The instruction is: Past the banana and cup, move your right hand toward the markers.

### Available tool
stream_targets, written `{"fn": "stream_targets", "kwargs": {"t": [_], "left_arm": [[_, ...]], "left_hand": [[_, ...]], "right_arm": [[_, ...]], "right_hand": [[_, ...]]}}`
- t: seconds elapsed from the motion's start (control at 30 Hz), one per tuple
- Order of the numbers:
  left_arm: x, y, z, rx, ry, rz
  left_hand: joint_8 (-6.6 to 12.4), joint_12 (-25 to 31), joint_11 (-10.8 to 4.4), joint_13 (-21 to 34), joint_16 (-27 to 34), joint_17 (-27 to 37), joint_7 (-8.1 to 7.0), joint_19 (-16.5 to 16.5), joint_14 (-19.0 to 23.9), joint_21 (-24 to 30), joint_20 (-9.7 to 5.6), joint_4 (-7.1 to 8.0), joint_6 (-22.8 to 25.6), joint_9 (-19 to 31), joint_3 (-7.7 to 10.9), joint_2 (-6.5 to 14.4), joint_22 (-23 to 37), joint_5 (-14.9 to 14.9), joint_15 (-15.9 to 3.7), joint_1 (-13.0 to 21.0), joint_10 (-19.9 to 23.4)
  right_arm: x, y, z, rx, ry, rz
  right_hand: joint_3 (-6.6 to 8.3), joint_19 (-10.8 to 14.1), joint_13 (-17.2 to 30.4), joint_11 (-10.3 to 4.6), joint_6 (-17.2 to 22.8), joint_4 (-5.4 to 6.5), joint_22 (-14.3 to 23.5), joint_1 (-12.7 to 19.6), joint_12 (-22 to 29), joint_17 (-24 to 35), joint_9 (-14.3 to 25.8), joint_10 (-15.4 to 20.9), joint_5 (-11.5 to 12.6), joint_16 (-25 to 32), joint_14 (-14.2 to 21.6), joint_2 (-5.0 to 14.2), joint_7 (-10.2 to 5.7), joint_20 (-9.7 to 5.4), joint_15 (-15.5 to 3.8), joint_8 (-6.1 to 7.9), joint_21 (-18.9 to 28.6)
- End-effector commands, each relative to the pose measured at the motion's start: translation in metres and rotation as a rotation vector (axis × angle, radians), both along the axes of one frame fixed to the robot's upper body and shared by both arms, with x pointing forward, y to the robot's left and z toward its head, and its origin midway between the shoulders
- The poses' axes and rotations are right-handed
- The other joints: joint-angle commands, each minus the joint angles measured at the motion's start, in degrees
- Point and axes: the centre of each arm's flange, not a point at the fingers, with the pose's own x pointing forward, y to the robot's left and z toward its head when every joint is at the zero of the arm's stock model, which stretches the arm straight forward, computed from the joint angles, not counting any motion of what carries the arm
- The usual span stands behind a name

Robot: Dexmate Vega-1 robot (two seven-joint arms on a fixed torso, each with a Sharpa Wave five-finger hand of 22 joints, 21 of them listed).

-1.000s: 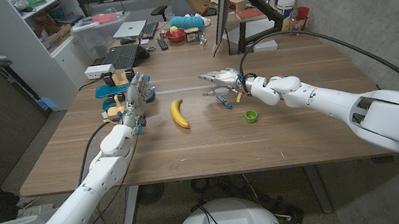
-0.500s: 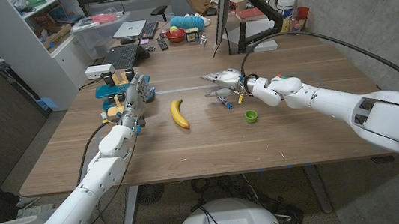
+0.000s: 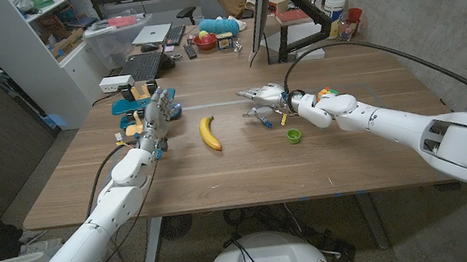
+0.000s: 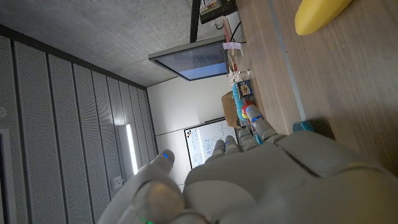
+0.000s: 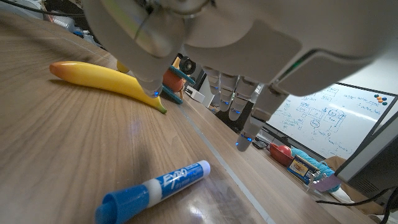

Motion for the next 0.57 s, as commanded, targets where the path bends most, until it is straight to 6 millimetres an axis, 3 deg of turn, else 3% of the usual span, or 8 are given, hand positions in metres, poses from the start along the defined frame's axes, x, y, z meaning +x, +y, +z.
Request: {"fn": "stream_targets", "kwargs": {"t": [0.03, 0.57], "left_arm": [[-0.010, 0.014, -0.007, 0.011, 0.007, -0.007], [-0.014, 0.024, -0.018, 0.023, 0.024, -0.025]], "left_hand": [[0.13, 0.20, 0.38, 0.16, 0.04, 0.16, 0.20, -25.42, -21.25, -0.15, 0.02, 0.18, -17.65, 0.25, -0.19, 7.10, 0.31, 0.23, 0.13, -0.05, -17.25], [0.09, 0.15, 0.38, 0.16, -0.02, 0.16, 0.18, -25.46, -21.36, -0.28, 0.08, 0.19, -17.77, 0.25, -0.34, 7.16, 0.32, 0.28, 0.17, -0.05, -17.40]], "right_arm": [[-0.006, 0.001, -0.004, -0.012, -0.018, -0.033], [-0.001, -0.002, -0.016, 0.006, -0.017, -0.080]], "right_hand": [[-0.34, -0.27, 0.24, 0.03, 0.10, -0.13, 0.05, 0.00, 0.35, 0.07, 0.20, 0.44, 0.21, -0.29, 0.34, -0.22, -0.13, 0.16, -0.06, 0.35, -0.25], [-0.65, -0.31, 0.24, -0.11, 0.59, 0.16, 0.11, -0.50, 0.34, 0.15, 0.21, 0.85, 0.18, -0.46, 0.51, -0.24, -0.41, 0.30, -0.22, 0.49, -0.62]]}}
